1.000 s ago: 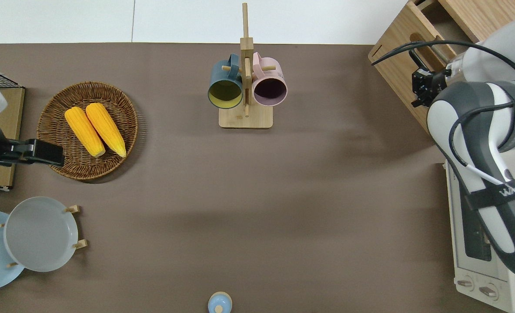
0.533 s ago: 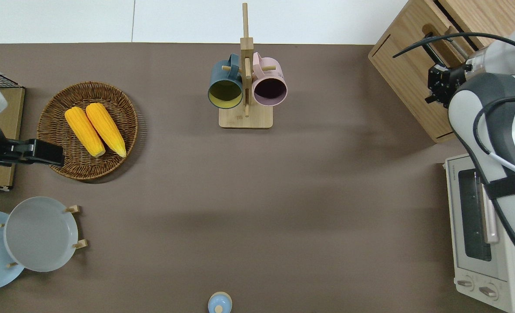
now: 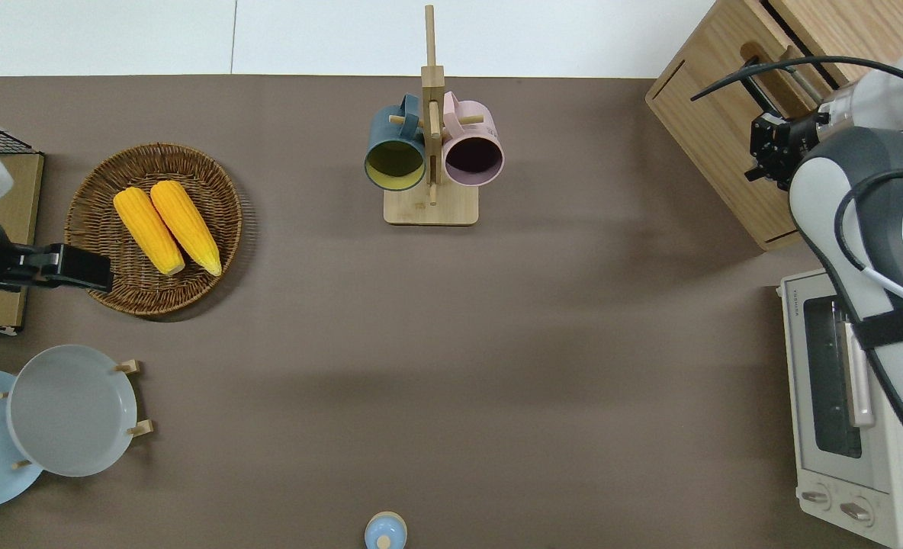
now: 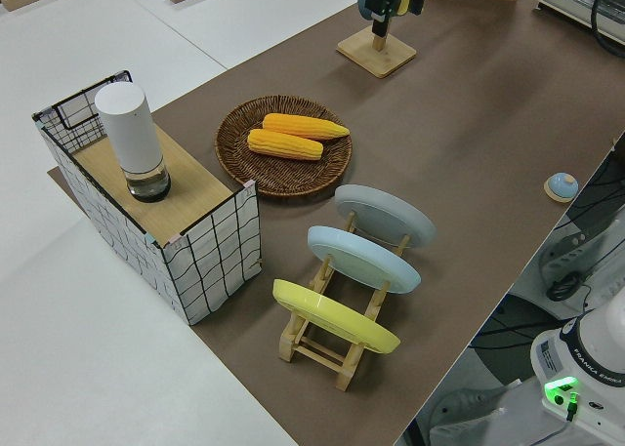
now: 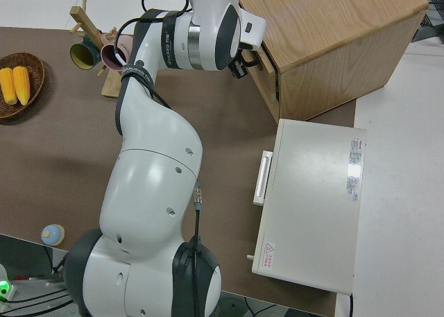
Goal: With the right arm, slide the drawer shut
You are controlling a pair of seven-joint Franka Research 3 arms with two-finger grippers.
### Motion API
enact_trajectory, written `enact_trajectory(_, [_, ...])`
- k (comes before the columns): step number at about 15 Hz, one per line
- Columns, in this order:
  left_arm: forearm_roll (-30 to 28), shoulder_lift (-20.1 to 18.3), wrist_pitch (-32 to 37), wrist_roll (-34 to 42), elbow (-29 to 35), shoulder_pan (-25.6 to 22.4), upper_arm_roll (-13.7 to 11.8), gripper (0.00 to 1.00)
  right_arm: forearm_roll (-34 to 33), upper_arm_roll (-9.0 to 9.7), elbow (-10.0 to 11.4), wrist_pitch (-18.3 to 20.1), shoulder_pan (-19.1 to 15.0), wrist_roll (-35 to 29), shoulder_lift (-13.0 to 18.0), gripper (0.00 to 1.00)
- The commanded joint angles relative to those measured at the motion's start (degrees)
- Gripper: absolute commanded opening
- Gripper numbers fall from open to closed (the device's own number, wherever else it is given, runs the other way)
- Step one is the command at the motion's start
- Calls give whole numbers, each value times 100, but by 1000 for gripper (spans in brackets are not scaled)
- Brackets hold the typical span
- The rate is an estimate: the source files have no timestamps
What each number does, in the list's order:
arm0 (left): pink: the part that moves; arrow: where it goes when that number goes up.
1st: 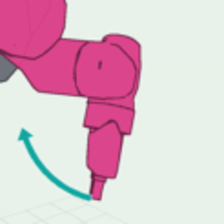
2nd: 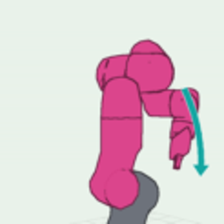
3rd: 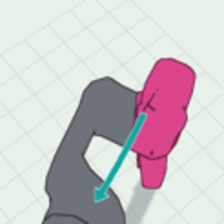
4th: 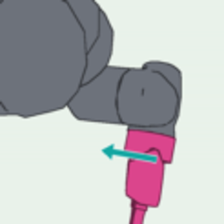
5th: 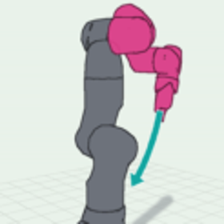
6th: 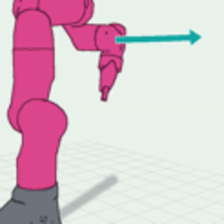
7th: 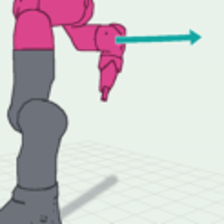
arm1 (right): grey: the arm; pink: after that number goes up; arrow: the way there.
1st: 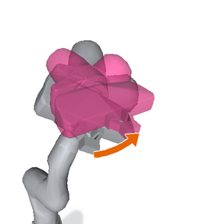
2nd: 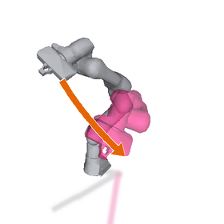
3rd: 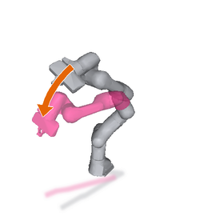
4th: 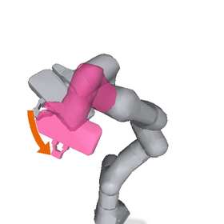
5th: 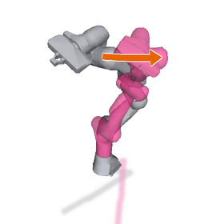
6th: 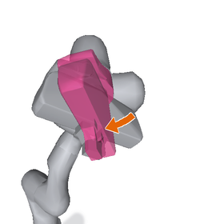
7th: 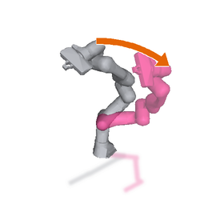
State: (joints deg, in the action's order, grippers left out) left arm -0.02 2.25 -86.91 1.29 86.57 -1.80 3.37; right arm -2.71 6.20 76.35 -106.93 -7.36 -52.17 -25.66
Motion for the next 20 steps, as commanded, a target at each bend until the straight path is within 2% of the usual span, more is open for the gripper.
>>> enact_trajectory(1, [98,65,113,56,-149,-31,40,993,-107,74,-244,-47,-56,189,-194,0])
enact_trajectory(5, [98,65,113,56,-140,-31,40,993,-81,74,-200,49,313,242,-115,0])
enact_trajectory(8, [98,65,113,56,-140,-31,40,993,-55,-4,-156,383,787,461,42,0])
enact_trajectory(10, [98,65,113,47,-149,-31,40,993,24,-13,115,602,972,479,323,0])
enact_trajectory(13, [98,65,113,56,-149,-31,40,993,33,-92,572,638,1227,663,789,0])
enact_trajectory(15, [98,65,113,56,-140,-31,40,993,42,-329,758,656,1447,1092,1035,0])
enact_trajectory(17, [98,65,113,56,-140,-31,40,993,339,-636,811,848,1614,1680,1229,0])
enact_trajectory(20, [98,65,113,56,-149,-31,40,993,744,-1312,924,1043,1956,2481,1545,0])
